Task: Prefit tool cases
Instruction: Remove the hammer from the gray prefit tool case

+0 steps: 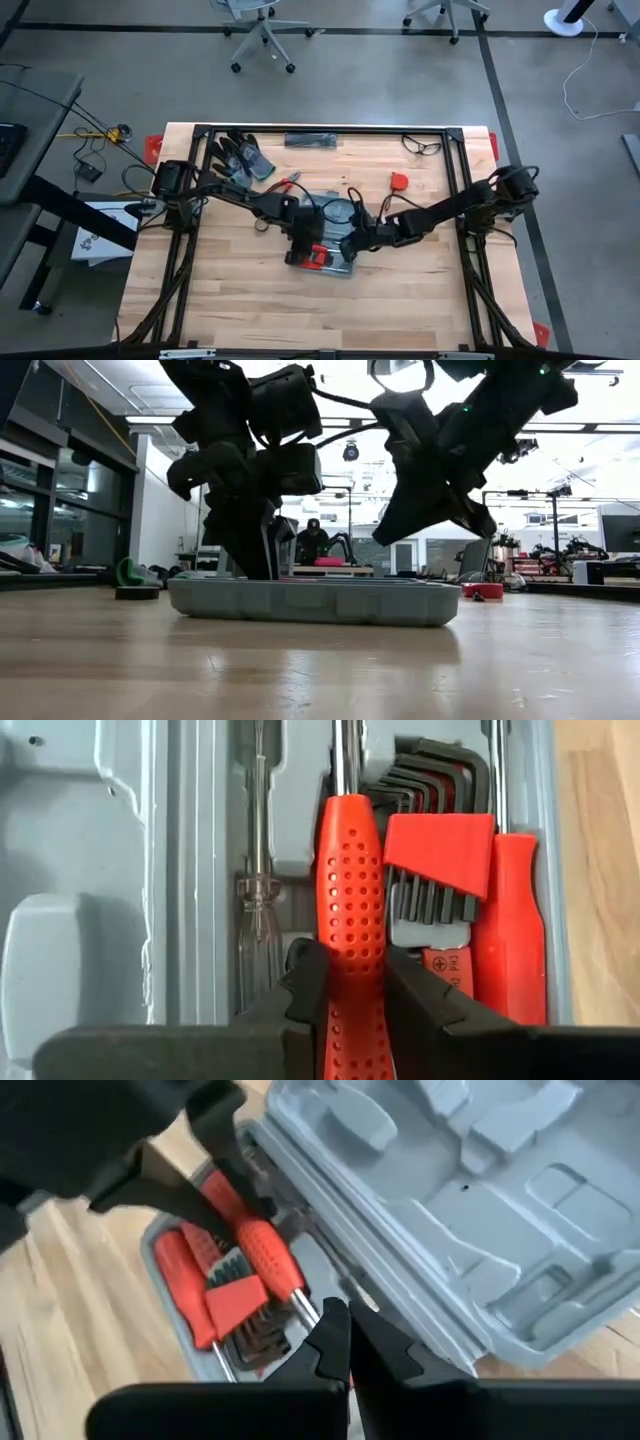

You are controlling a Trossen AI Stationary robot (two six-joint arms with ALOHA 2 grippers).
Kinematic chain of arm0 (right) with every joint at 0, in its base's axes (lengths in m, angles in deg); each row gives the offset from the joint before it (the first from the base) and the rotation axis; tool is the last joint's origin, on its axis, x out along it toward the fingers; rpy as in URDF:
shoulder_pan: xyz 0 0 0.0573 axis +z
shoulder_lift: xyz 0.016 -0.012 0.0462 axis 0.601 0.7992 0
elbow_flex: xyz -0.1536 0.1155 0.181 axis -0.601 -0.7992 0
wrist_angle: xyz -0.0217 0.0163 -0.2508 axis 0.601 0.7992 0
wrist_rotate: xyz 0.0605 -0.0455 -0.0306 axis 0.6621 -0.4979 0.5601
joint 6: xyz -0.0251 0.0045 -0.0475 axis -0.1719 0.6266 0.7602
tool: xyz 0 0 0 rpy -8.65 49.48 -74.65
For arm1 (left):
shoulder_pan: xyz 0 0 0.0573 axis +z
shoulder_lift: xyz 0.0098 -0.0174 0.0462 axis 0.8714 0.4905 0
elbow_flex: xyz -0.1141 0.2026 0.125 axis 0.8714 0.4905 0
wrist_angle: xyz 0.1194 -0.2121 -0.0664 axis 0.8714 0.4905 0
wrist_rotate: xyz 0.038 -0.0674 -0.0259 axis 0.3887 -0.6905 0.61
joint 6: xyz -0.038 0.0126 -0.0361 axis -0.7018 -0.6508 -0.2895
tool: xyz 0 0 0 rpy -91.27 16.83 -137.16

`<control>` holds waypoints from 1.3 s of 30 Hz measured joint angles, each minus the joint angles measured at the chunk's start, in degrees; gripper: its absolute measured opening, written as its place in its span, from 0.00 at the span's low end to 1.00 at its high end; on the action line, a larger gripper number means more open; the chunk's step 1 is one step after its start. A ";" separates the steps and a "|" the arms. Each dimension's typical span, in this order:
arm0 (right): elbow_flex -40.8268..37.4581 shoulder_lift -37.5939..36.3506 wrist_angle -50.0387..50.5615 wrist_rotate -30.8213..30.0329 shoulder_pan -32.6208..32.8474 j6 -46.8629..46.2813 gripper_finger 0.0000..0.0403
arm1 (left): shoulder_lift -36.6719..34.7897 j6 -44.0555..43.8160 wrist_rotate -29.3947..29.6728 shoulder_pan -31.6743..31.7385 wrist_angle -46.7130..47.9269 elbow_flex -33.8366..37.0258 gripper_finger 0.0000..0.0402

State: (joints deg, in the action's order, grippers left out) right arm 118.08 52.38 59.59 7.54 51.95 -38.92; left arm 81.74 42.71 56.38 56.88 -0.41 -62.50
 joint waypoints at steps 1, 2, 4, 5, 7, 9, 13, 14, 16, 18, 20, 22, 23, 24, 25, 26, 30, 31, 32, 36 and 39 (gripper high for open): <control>0.00 -0.24 0.17 0.00 -0.01 0.46 0.00 | 0.00 0.37 -0.91 0.41 0.00 0.00 0.14; 0.00 -0.39 -0.02 0.02 -0.13 0.62 0.00 | 0.00 0.76 -2.01 0.83 0.02 0.00 0.14; 0.07 -0.41 0.01 0.87 -0.28 0.75 0.00 | 0.00 1.76 -5.45 2.01 0.19 0.00 0.12; 0.07 -0.22 0.01 1.22 -0.35 0.75 0.00 | 0.00 2.12 -8.98 3.10 0.58 0.07 0.06; 0.07 -0.15 0.44 1.78 -0.44 0.73 0.00 | 0.53 1.78 -17.85 5.46 0.92 0.38 0.00; 0.08 -0.15 0.83 1.78 -0.44 0.77 0.00 | 1.10 0.37 -25.63 7.68 1.00 0.62 0.01; 0.13 -0.15 1.81 1.25 -0.44 0.42 0.00 | 1.05 -0.23 -26.74 10.12 0.92 0.70 0.01; 0.15 -0.15 2.04 0.83 -0.42 0.09 0.00 | 1.03 -0.26 -26.09 10.49 0.83 0.66 0.01; 0.15 -0.17 1.77 -0.14 0.09 -0.54 0.01 | 1.11 -0.20 -25.29 10.99 0.61 0.66 0.01; 0.16 -0.09 1.81 -0.19 0.64 -0.76 0.02 | 0.99 -0.46 -23.74 11.01 0.40 0.61 0.01; 0.22 0.55 1.83 0.10 1.00 -0.96 0.04 | 0.96 -0.72 -22.95 10.83 0.09 0.55 0.00; 0.22 1.80 1.70 0.28 1.02 -1.49 0.05 | 0.96 -0.18 -22.63 10.30 -0.54 0.56 0.00; 0.22 2.49 1.70 0.19 0.92 -2.17 0.05 | 0.94 -0.09 -22.08 9.95 -0.91 0.54 0.00; 0.22 3.15 1.66 0.01 0.67 -2.32 0.05 | 0.94 -0.16 -21.52 9.62 -1.39 0.52 0.00; 0.22 3.85 1.12 -0.24 0.35 -2.35 0.05 | 0.94 -0.31 -20.94 9.32 -1.87 0.50 0.00; 0.22 4.52 0.62 -0.23 0.03 -2.47 0.05 | 0.94 -0.33 -20.47 9.00 -2.23 0.50 0.00; 0.22 6.86 -1.49 0.37 -1.65 -3.77 0.05 | 0.94 -1.05 -20.17 8.25 -2.59 0.46 0.00; 0.24 7.17 -1.85 0.46 -2.09 -3.77 0.05 | 0.94 -1.39 -20.62 8.22 -2.60 0.46 0.00; 0.26 7.58 -2.22 0.79 -2.53 -3.79 0.05 | 0.98 -1.76 -21.47 8.22 -2.60 0.47 0.00; 0.44 8.87 -3.01 3.56 -4.54 -3.64 0.05 | 1.05 -3.23 -24.05 8.28 -2.38 0.50 0.00; 0.50 9.70 -3.61 4.87 -5.46 -3.30 0.05 | 1.01 -4.64 -24.43 8.28 -2.17 0.52 0.01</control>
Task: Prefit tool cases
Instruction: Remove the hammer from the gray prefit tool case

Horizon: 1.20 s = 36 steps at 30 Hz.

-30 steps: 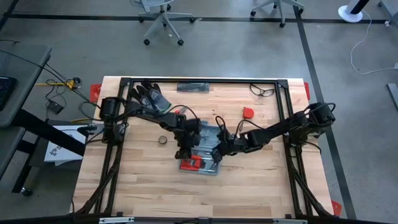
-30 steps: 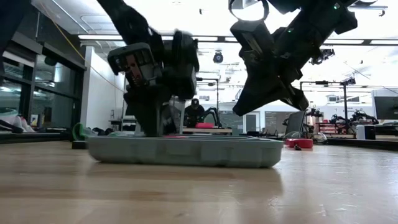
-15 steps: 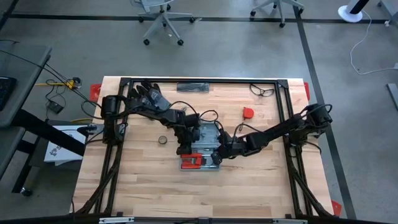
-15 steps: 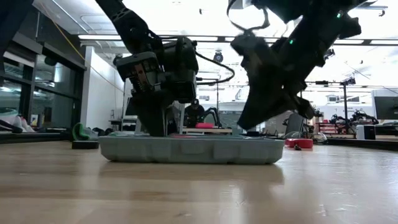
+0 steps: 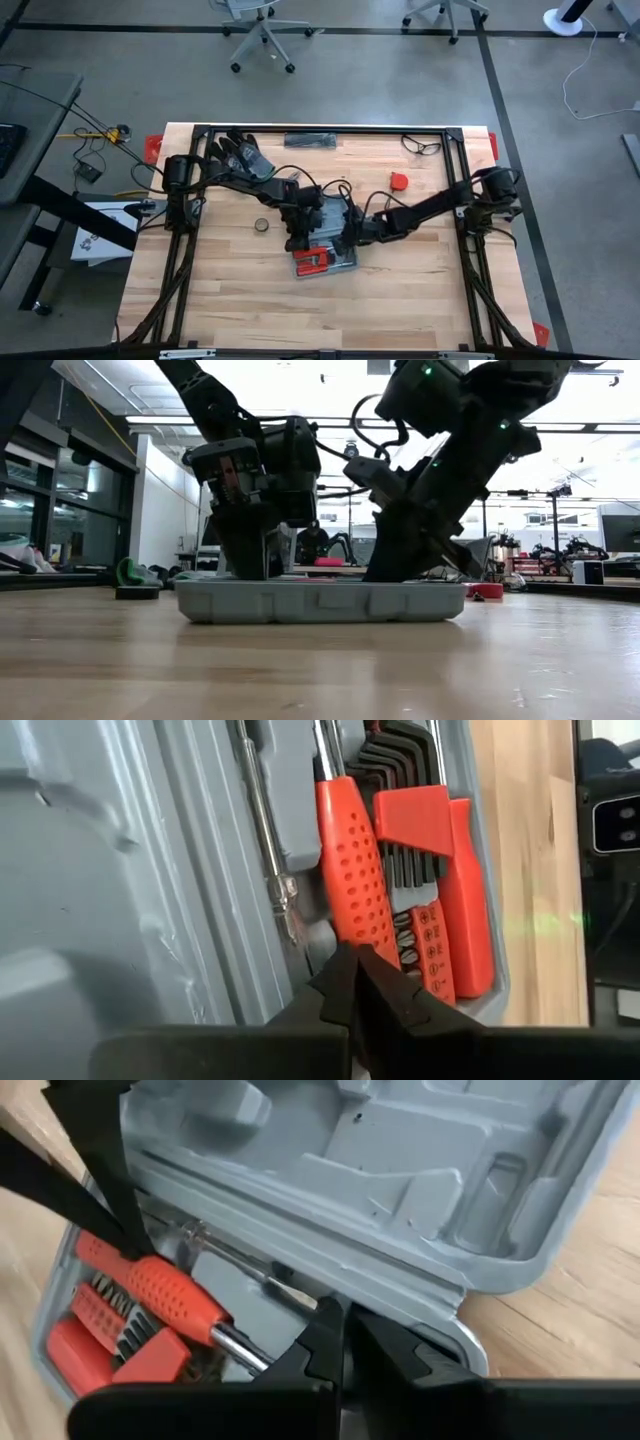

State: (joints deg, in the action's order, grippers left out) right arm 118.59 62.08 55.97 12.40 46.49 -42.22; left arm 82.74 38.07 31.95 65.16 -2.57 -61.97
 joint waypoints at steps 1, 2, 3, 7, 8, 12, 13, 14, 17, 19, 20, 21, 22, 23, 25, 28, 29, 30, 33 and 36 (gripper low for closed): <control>0.00 0.13 -0.25 0.21 -0.13 0.00 0.05 | 0.00 -0.21 -0.21 0.00 0.04 0.00 0.02; 0.00 0.15 -0.39 0.28 -0.22 0.00 0.05 | 0.00 -0.72 -0.59 0.00 0.01 0.00 0.03; -0.01 0.20 -0.53 0.26 -0.25 0.03 0.05 | 0.00 -1.32 -1.02 0.00 0.00 0.00 0.05; -0.09 0.27 -1.65 0.55 -0.25 1.08 0.05 | 0.00 -3.32 -5.06 0.04 -0.04 0.04 0.14; -0.11 0.29 -1.78 0.66 -0.27 1.12 0.05 | 0.00 -3.82 -5.87 0.01 -0.06 0.04 0.17; -0.13 0.33 -1.92 0.69 -0.27 1.10 0.05 | 0.00 -6.40 -12.59 -0.01 -0.12 0.04 0.25; -0.13 0.35 -1.96 0.71 -0.28 1.09 0.05 | 0.00 -7.12 -14.61 -0.07 -0.46 0.04 0.27; -0.13 0.36 -1.95 0.67 -0.29 1.10 0.05 | 0.04 -7.56 -16.15 -0.07 -0.76 0.04 0.28; -0.15 0.38 -2.08 0.50 -0.31 1.40 0.05 | 0.07 -7.74 -17.39 -0.11 -1.01 0.04 0.30; -0.23 0.42 -2.71 0.18 -0.31 2.51 0.05 | 0.04 -7.55 -15.66 -0.13 -1.14 0.04 0.30; -0.24 0.42 -3.09 0.09 -0.31 3.19 0.05 | 0.00 -7.26 -13.61 -0.17 -1.16 0.04 0.30; -0.26 0.35 -3.42 -0.07 -0.31 3.85 0.05 | -0.07 -6.95 -11.03 -0.20 -1.22 -0.02 0.30; -0.29 0.15 -3.54 -0.20 -0.35 4.33 0.05 | -0.09 -6.69 -8.14 -0.24 -1.53 -0.06 0.30; -0.34 -0.21 -3.50 -0.34 -0.37 4.64 0.05 | -0.09 -6.46 -5.32 -0.24 -1.66 -0.12 0.30; -0.44 -1.16 -3.13 -0.41 -0.40 5.46 0.05 | -0.11 -5.91 -0.21 -0.12 -1.92 -0.19 0.30; -0.44 -3.23 -2.43 -0.76 -0.36 5.60 0.05 | -0.17 -5.31 5.71 -0.06 -2.78 -0.17 0.30; -0.42 -3.73 -1.78 -0.78 -0.27 5.60 0.05 | -0.17 -5.28 6.49 0.17 -3.26 -0.17 0.30; -0.42 -4.16 -1.08 -0.88 -0.20 5.60 0.05 | -0.17 -5.46 6.79 0.47 -3.89 -0.17 0.30; -0.42 -5.29 0.22 -0.88 -0.18 5.60 0.05 | -0.50 -5.74 5.75 1.00 -5.40 -0.17 0.30; -0.39 -6.44 0.15 -1.12 0.12 5.72 0.05 | -1.62 -5.96 3.20 1.60 -4.03 0.08 0.30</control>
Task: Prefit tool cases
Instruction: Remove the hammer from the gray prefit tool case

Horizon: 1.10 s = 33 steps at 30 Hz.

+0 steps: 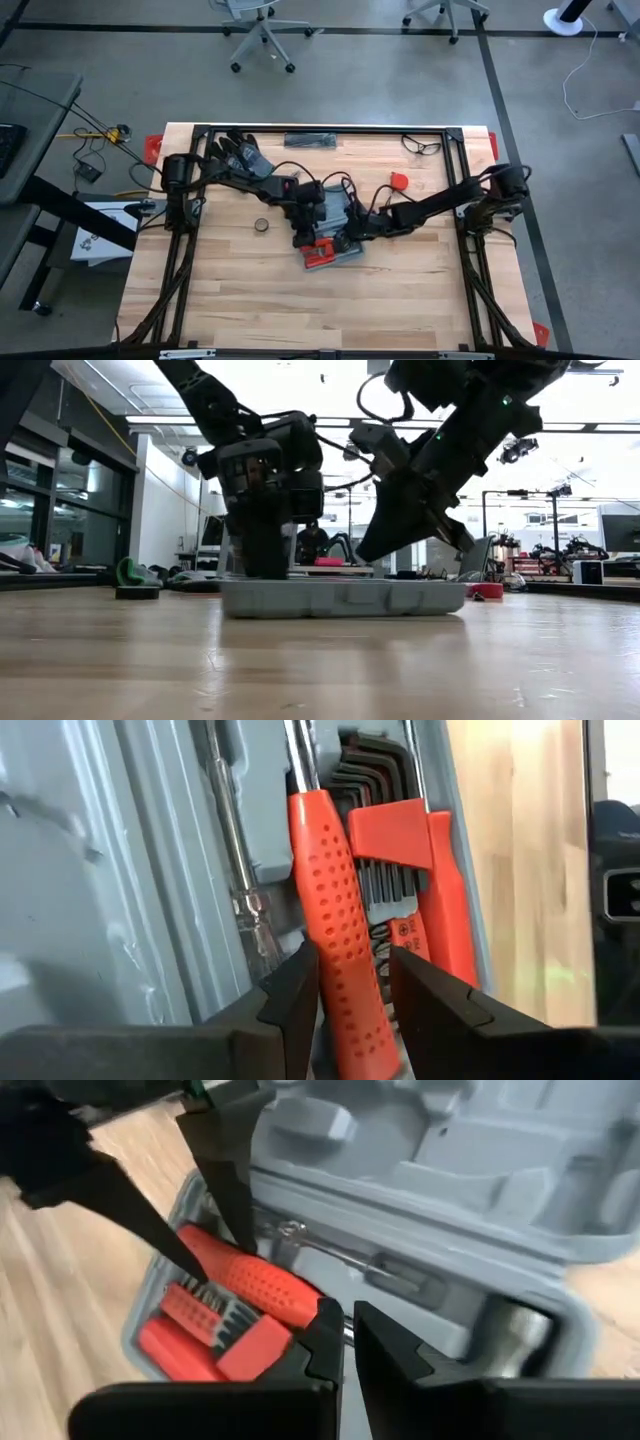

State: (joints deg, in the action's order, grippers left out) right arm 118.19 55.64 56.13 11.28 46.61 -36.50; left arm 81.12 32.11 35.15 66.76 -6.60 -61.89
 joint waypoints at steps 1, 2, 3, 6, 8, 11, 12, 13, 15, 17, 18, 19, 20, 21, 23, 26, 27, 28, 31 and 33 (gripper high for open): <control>0.00 -0.27 0.00 -0.50 0.14 0.13 0.05 | -0.55 -0.04 -0.13 0.12 0.80 0.06 0.30; 0.00 -0.60 0.24 -1.16 0.42 0.26 0.05 | -0.99 -0.03 0.08 0.30 1.18 0.07 0.30; 0.00 -0.91 0.45 -1.59 0.61 0.30 0.05 | -1.56 -0.02 0.20 0.38 1.50 0.07 0.30; 0.07 -1.93 1.32 -2.67 1.03 0.32 0.05 | -2.63 -0.02 0.40 0.61 2.30 0.07 0.30; 0.07 -2.06 2.79 -2.76 0.99 0.32 0.05 | -2.60 0.30 0.33 0.61 2.24 0.05 0.30; 0.08 -2.07 4.90 -2.70 0.97 0.33 0.05 | -2.63 0.34 0.67 0.21 2.50 0.04 0.30; 0.08 -2.08 5.61 -2.66 0.97 0.31 0.05 | -2.68 0.48 1.30 0.02 2.58 0.03 0.30; 0.09 -2.08 6.36 -2.43 0.99 0.35 0.05 | -2.70 0.51 2.13 -0.23 2.63 0.03 0.30; 0.08 -2.08 6.94 -2.21 1.20 0.66 0.05 | -2.69 0.52 2.65 -0.66 2.81 0.03 0.30; 0.09 -2.08 6.94 -2.15 1.61 1.24 0.05 | -2.71 0.77 2.54 -1.06 2.77 0.00 0.30; 0.09 -2.08 6.98 -2.14 1.88 1.41 0.05 | -2.73 1.24 2.84 -1.31 2.69 0.00 0.30; 0.09 -2.08 6.99 -2.05 2.22 1.67 0.05 | -2.73 1.73 3.24 -1.64 2.70 0.00 0.30; 0.09 -2.08 7.05 -1.94 2.58 1.86 0.05 | -2.73 2.12 4.00 -2.00 2.71 0.00 0.30; 0.09 -2.08 7.35 -1.99 2.92 1.86 0.05 | -2.73 2.42 5.49 -2.40 2.67 0.00 0.30; 0.09 -2.10 8.53 -2.67 3.59 1.55 0.05 | -2.73 2.45 9.37 -3.29 2.63 -0.04 0.30; 0.11 -2.10 10.58 -3.59 4.10 -0.21 0.05 | -2.88 3.17 14.03 -4.52 2.47 -0.15 0.30; 0.11 -2.10 11.44 -3.77 4.14 -1.27 0.05 | -2.88 3.61 14.70 -4.82 2.44 -0.17 0.30; 0.11 -2.10 12.13 -3.89 4.16 -1.83 0.05 | -2.88 4.12 15.08 -5.07 2.43 -0.17 0.30; 0.11 -2.10 13.49 -5.16 3.72 -2.18 0.05 | -2.88 4.91 15.64 -5.50 2.44 -0.17 0.30; 0.13 -1.77 13.94 -5.22 2.91 -2.15 0.04 | -2.90 4.94 15.62 -5.58 2.46 -0.17 0.30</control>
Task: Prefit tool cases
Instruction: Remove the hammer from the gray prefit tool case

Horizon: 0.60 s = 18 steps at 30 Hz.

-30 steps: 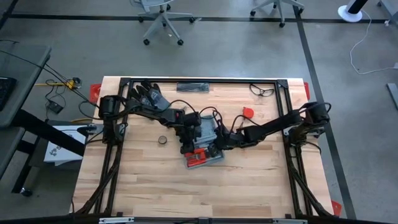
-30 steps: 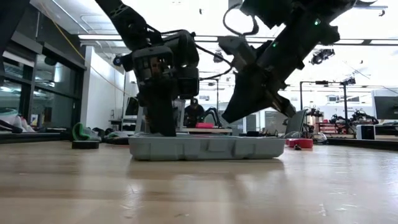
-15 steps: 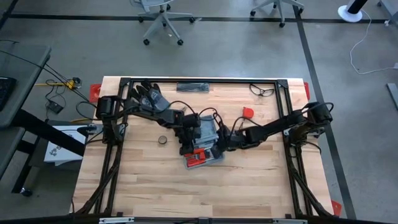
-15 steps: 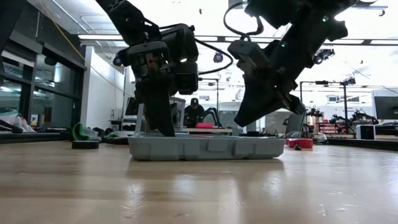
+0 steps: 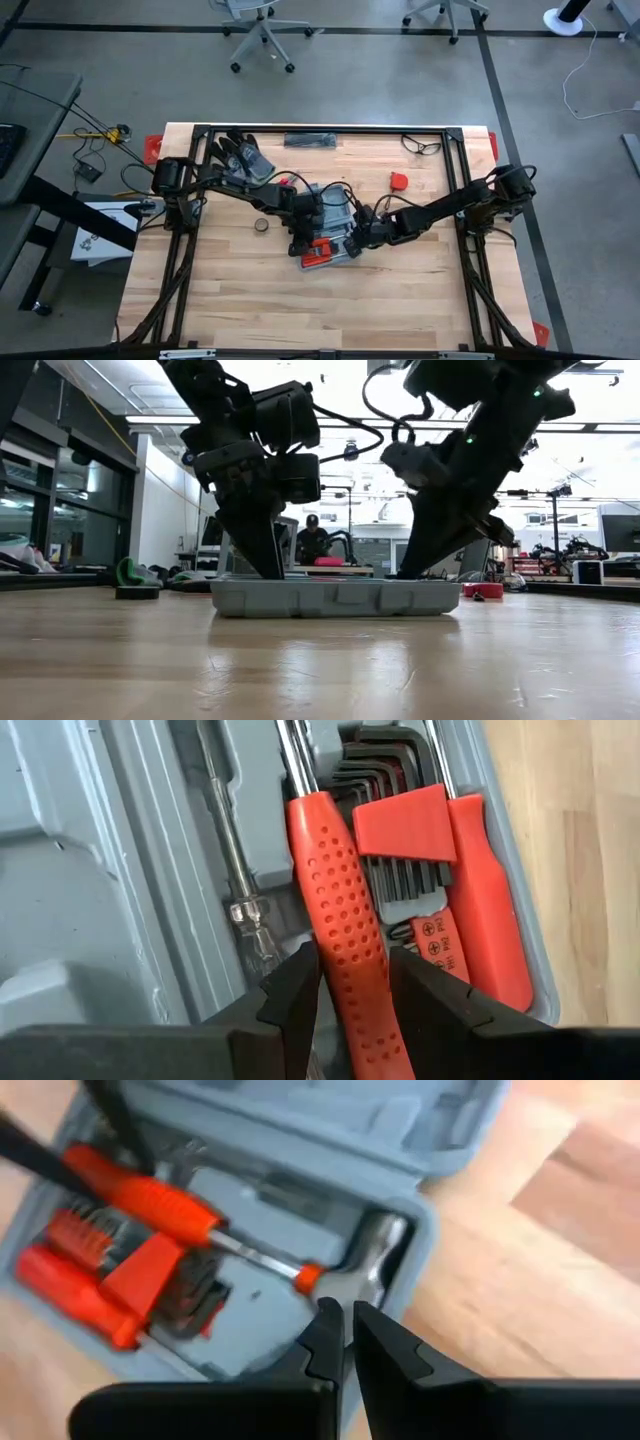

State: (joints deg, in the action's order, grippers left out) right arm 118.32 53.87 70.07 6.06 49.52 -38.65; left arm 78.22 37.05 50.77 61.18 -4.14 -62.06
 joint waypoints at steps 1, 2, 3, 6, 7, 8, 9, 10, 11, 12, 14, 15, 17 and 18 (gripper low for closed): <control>0.05 0.52 -0.15 0.67 -0.40 0.19 0.04 | 0.02 0.00 -0.07 0.01 0.00 0.00 0.30; 0.05 1.36 -0.53 2.02 -0.77 0.88 0.03 | 0.00 -0.02 -0.11 0.02 0.00 0.00 0.30; 0.18 2.40 -1.34 2.89 -1.05 1.90 0.01 | 0.00 -0.08 -0.27 0.02 0.04 -0.01 0.30; 0.38 4.70 -2.84 5.03 -1.46 2.37 0.01 | -0.09 -1.18 -1.01 0.25 0.59 -0.02 0.30; 0.39 5.10 -2.93 5.04 -1.39 2.08 0.01 | -0.26 -1.69 -1.36 0.31 0.75 -0.02 0.30; 0.42 5.50 -3.56 5.04 -1.34 1.60 0.01 | -0.35 -2.07 -1.55 0.35 0.74 0.00 0.30; 0.45 5.76 -4.16 5.28 -1.33 1.11 0.01 | -0.46 -2.17 -1.63 0.39 0.51 0.02 0.30; 0.50 5.88 -4.63 5.60 -1.33 0.96 0.01 | -0.59 -2.51 -2.17 0.42 0.46 0.02 0.30; 0.45 5.90 -4.89 5.74 -1.33 1.07 0.00 | -0.74 -2.81 -3.14 0.46 0.52 0.04 0.31; 0.37 5.91 -5.19 5.90 -1.34 1.32 0.00 | -0.93 -3.20 -3.96 0.46 0.53 0.04 0.32; 0.29 5.99 -6.03 6.09 -1.50 1.40 0.00 | -1.03 -3.48 -5.89 0.48 0.64 0.04 0.36; 0.29 6.05 -6.50 6.46 -1.70 1.38 0.00 | -1.03 -3.33 -6.57 0.47 0.97 0.04 0.38; 0.23 6.11 -7.05 6.77 -1.73 1.38 0.00 | -1.03 -2.41 -6.62 0.22 2.53 0.04 0.42; 0.19 6.13 -7.21 6.73 -1.73 1.38 0.00 | -1.03 -1.77 -6.33 0.08 3.39 0.04 0.44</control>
State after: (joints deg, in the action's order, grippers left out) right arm 118.51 60.00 62.86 12.80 47.80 -37.27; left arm 77.19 35.27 44.44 61.26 -0.75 -62.02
